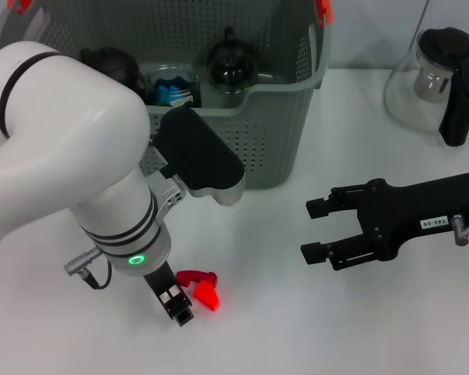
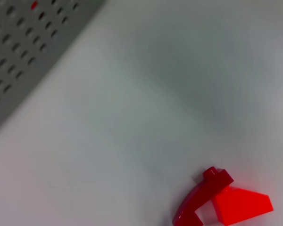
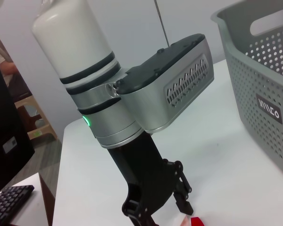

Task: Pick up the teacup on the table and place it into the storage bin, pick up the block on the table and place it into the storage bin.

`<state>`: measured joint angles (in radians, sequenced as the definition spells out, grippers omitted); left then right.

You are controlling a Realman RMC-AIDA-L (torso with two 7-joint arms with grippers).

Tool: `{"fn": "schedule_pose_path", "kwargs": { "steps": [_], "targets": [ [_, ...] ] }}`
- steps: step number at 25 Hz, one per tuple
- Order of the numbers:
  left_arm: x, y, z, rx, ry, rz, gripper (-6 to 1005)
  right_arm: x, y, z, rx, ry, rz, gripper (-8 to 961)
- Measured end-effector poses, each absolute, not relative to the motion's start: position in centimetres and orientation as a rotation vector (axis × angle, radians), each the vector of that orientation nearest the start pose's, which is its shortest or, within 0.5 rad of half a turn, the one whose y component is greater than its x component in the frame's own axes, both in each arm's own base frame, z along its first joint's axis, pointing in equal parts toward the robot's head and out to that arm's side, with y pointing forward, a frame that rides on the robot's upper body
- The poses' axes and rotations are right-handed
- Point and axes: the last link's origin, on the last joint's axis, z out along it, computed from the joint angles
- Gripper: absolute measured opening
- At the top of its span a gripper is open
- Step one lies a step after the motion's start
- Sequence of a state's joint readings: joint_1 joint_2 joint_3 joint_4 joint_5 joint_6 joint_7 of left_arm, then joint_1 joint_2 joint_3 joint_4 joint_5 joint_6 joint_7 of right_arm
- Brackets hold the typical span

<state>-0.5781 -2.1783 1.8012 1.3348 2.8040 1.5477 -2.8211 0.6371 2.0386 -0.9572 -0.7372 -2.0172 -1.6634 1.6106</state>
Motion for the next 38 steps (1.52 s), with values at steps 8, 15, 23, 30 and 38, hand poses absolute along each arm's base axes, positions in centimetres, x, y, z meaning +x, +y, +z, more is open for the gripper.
{"fn": "schedule_pose_path", "kwargs": {
  "steps": [8, 15, 23, 30, 38],
  "targets": [
    [-17.1, 30.4, -8.1, -2.55, -0.815, 0.897, 534, 21.2, 33.7, -0.9, -3.078, 0.586, 0.497, 865],
    [-16.7, 30.2, -7.6, -2.549, -0.79, 0.908, 415, 21.2, 33.7, -0.8, -3.071, 0.587, 0.504, 865],
    [-12.8, 29.2, -1.5, -2.608, -0.773, 0.643, 413, 21.3, 33.7, -0.7, -3.073, 0.58, 0.503, 864],
    [-8.3, 30.1, 5.2, -2.733, -0.671, 0.042, 422, 21.2, 33.7, -0.6, -3.08, 0.568, 0.506, 864],
    [-8.9, 38.2, 9.3, -2.577, -0.67, -0.268, 431, 21.0, 33.6, -0.8, -3.092, 0.564, 0.51, 864]
  ]
}}
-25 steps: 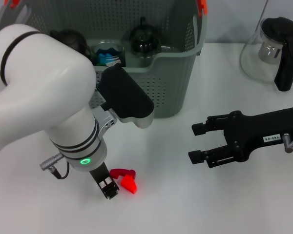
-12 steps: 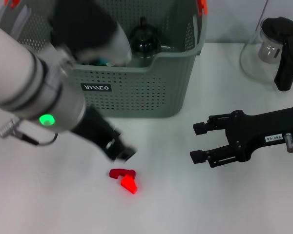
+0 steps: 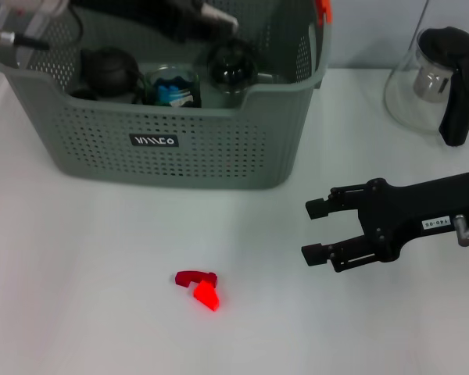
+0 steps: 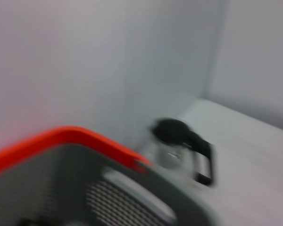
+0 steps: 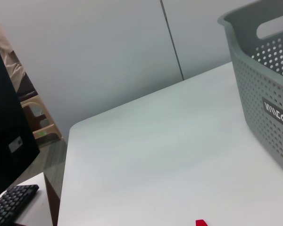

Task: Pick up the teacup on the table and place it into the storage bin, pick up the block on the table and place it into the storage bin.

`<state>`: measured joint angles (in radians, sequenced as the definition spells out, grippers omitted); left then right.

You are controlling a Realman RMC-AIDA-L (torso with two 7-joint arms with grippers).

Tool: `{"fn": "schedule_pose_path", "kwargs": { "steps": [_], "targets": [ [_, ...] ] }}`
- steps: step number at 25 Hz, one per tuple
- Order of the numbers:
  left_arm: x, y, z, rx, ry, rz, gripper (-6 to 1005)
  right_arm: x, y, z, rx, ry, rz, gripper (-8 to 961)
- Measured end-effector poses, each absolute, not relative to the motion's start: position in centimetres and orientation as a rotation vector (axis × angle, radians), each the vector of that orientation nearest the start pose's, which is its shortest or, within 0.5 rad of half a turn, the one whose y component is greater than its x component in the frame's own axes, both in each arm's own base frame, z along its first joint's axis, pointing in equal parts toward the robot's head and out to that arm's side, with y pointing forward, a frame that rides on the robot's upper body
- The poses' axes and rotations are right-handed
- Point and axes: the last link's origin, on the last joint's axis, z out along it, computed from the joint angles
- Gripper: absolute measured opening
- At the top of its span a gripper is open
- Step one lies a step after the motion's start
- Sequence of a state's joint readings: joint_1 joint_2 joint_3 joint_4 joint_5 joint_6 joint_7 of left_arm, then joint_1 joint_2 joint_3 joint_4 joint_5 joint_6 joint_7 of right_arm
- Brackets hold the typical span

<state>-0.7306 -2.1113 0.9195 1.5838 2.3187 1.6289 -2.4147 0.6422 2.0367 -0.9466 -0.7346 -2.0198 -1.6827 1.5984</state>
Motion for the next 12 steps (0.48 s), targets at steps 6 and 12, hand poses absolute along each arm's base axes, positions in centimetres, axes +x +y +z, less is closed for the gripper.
{"fn": "schedule_pose_path", "kwargs": {
  "steps": [6, 12],
  "targets": [
    [-13.7, 44.5, 9.7, -2.373, -0.867, -0.32, 439, 20.9, 33.6, -0.8, -3.097, 0.563, 0.514, 865],
    [-16.4, 46.2, 9.0, -2.271, -0.939, -0.32, 446, 20.9, 33.5, -0.8, -3.101, 0.571, 0.516, 864]
  ]
}}
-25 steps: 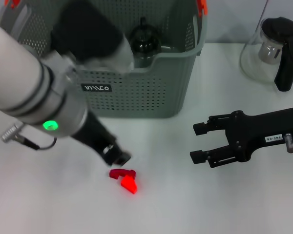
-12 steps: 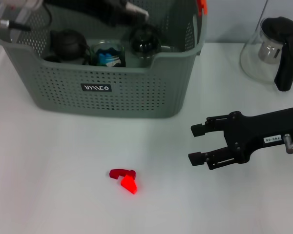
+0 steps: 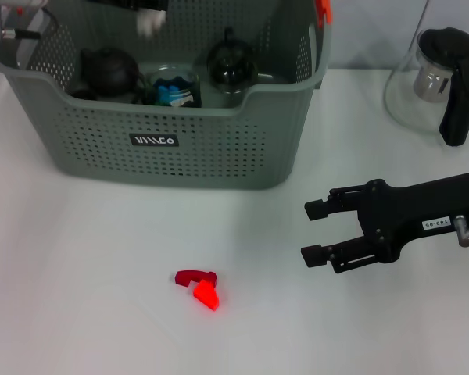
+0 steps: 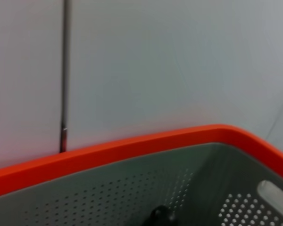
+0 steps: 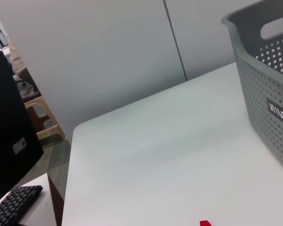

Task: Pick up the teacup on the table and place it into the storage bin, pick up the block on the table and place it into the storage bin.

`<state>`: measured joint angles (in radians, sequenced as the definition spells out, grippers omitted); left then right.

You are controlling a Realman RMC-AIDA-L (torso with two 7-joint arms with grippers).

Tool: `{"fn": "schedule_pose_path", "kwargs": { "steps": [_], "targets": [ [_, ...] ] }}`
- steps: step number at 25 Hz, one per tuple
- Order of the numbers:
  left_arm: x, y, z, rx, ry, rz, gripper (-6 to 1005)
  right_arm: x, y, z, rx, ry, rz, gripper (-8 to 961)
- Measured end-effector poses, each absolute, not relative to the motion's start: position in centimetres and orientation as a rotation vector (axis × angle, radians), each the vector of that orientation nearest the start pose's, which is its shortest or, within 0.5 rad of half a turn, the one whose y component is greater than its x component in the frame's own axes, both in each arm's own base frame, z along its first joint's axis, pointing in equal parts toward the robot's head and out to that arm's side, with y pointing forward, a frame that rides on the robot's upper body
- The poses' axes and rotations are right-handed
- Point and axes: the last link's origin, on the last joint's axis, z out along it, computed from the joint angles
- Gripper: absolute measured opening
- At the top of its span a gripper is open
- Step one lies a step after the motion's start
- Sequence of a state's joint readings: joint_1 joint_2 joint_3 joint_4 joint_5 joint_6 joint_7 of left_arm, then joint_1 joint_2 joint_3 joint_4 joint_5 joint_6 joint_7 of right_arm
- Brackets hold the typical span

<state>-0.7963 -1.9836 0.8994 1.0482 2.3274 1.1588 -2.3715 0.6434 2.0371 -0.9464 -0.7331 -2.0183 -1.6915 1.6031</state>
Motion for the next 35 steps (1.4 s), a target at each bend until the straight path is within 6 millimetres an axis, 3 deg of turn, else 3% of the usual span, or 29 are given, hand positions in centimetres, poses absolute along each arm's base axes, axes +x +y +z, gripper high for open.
{"fn": "schedule_pose_path", "kwargs": {
  "steps": [6, 12, 16, 19, 28, 35],
  "targets": [
    [-16.5, 44.8, 10.0, -2.282, -0.834, -0.357, 612, 20.8, 33.6, -0.6, -3.102, 0.568, 0.512, 865],
    [-16.2, 39.4, 10.5, -2.399, -0.659, -0.612, 867, 20.6, 33.9, -0.4, -3.11, 0.56, 0.493, 865],
    [-16.1, 34.6, 9.7, -2.57, -0.516, -0.835, 898, 20.2, 34.0, -0.2, -3.142, 0.551, 0.47, 864],
    [-16.4, 32.5, 9.0, -2.664, -0.466, -0.885, 921, 20.0, 34.1, -0.3, -3.174, 0.554, 0.419, 864],
    [-19.6, 28.6, 6.8, -2.882, -0.456, -0.884, 952, 19.1, 34.0, -2.5, -3.276, 0.565, 0.229, 865],
    [-22.8, 26.2, 5.5, -2.987, -0.494, -0.665, 952, 18.4, 34.0, -5.3, -3.297, 0.544, 0.103, 865]
  ]
}}
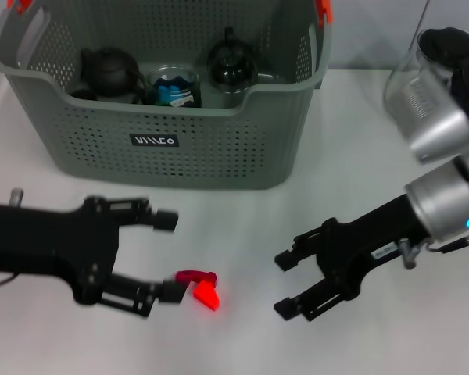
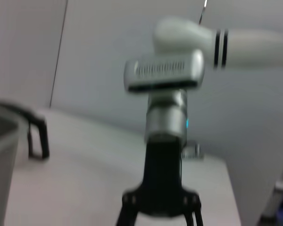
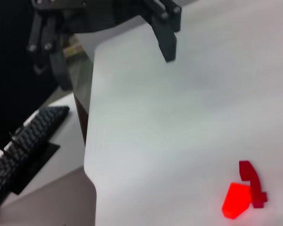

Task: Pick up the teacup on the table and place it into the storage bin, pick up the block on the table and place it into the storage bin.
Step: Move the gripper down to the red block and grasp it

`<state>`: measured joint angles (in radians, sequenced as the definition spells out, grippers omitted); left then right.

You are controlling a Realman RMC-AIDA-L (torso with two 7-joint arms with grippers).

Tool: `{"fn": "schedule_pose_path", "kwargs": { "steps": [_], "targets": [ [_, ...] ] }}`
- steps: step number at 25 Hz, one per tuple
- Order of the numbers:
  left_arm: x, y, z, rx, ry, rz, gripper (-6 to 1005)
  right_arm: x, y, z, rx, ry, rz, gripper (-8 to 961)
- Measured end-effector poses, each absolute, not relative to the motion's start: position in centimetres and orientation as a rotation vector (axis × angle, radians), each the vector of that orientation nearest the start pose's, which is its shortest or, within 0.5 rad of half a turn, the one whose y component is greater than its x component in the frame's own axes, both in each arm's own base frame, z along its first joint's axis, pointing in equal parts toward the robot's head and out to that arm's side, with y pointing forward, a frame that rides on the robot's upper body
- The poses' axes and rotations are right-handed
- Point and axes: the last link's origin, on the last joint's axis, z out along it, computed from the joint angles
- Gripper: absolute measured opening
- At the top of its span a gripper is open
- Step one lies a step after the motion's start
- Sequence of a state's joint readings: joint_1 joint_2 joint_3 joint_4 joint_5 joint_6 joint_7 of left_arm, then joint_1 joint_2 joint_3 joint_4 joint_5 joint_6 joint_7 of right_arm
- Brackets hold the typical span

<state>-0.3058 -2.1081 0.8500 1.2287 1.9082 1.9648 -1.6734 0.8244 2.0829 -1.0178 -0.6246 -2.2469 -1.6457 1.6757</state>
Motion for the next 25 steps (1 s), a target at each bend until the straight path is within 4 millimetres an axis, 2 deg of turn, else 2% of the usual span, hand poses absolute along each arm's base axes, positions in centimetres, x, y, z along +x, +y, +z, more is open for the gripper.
{"fn": "schedule_pose_path", "kwargs": {
  "steps": [4, 9, 15, 25],
  "targets": [
    [-23.9, 25.6, 4.6, -3.023, -0.545, -0.555, 952, 18.1, 34.0, -7.2, -3.299, 0.528, 0.034, 865],
    [-24.3, 25.4, 4.5, -3.029, -0.569, -0.514, 952, 18.1, 34.1, -9.2, -3.289, 0.532, -0.034, 865],
    [-25.1, 25.2, 4.4, -3.032, -0.61, -0.439, 952, 18.1, 34.0, -10.6, -3.277, 0.551, -0.062, 864],
    [-25.2, 25.5, 4.9, -3.018, -0.604, -0.428, 952, 17.2, 33.9, -12.3, -3.252, 0.51, -0.035, 864]
  ]
}}
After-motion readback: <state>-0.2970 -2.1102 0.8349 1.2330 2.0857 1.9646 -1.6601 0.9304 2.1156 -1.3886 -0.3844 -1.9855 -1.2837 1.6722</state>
